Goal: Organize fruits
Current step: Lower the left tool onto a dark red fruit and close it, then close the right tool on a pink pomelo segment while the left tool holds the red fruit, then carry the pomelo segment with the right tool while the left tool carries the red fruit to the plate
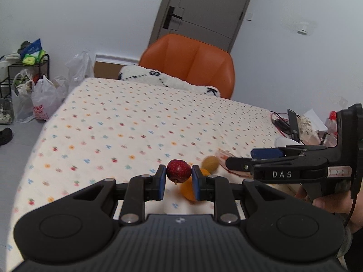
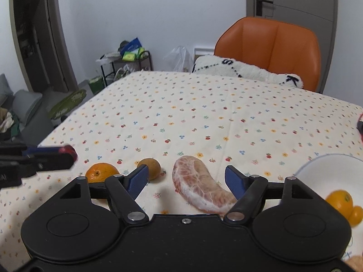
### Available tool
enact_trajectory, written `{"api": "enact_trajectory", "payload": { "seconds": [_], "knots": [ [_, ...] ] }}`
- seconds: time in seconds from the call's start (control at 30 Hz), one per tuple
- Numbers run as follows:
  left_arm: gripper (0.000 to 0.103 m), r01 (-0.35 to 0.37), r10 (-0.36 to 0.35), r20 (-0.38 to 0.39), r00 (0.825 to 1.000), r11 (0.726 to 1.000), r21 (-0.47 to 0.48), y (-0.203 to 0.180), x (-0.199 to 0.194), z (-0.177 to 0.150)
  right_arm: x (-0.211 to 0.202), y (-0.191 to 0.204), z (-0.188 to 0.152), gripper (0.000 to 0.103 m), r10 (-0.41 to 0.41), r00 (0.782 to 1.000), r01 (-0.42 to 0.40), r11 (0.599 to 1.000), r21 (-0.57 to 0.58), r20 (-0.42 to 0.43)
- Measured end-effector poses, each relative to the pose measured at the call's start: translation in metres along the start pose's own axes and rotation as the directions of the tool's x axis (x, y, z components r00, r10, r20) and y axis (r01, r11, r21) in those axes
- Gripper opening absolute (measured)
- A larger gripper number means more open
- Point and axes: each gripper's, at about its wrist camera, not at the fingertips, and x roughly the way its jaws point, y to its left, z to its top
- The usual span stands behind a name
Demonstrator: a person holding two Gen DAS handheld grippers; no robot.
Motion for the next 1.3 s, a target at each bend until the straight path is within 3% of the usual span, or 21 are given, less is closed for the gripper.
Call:
{"api": "enact_trajectory", "payload": {
  "seconds": [0.13,0.27,0.43,0.8,0.9,0.97,1.07,1.2,1.3],
  "knots": [
    [0.022,-0.030,0.030,0.000,1.000,0.999,-0.017,0.006,0.001,0.002,0.014,0.003,0.000,0.066,-0.010,0.998,0.008,0.999,-0.034,-0.061],
    [0.022,-0.038,0.038,-0.006,0.999,0.999,-0.017,0.007,0.001,0.000,0.010,0.004,-0.002,0.044,-0.056,0.996,0.052,0.997,-0.055,-0.068],
    [0.022,-0.038,0.038,-0.005,0.999,0.999,-0.007,0.003,0.002,0.001,0.002,0.002,-0.007,0.039,-0.028,0.997,0.024,0.998,-0.061,-0.072],
    [0.022,-0.039,0.039,-0.010,0.999,0.999,0.002,-0.004,0.006,0.002,-0.022,0.004,-0.022,0.040,0.049,0.995,-0.047,0.999,0.028,-0.088],
    [0.022,-0.040,0.041,-0.010,0.999,0.999,0.005,-0.004,0.007,0.002,-0.023,0.004,-0.023,0.046,0.073,0.995,-0.073,0.997,0.010,-0.068],
    [0.022,-0.042,0.042,-0.008,0.999,0.999,0.005,-0.005,0.007,0.002,-0.023,0.006,-0.025,0.062,0.064,0.996,-0.065,0.998,-0.026,-0.055],
    [0.022,-0.046,0.046,-0.003,0.999,0.999,0.005,-0.005,0.005,0.003,-0.019,0.007,-0.027,0.062,0.039,0.998,-0.042,0.997,-0.061,-0.049],
    [0.022,-0.044,0.044,0.000,0.999,0.999,0.002,-0.003,0.004,0.002,-0.015,0.008,-0.027,0.053,0.091,0.994,-0.094,0.994,-0.060,-0.061],
    [0.022,-0.039,0.039,0.005,0.999,0.999,0.001,-0.003,0.002,0.001,-0.016,0.013,-0.028,0.039,0.051,0.996,-0.058,0.993,-0.102,-0.067]
  ]
}}
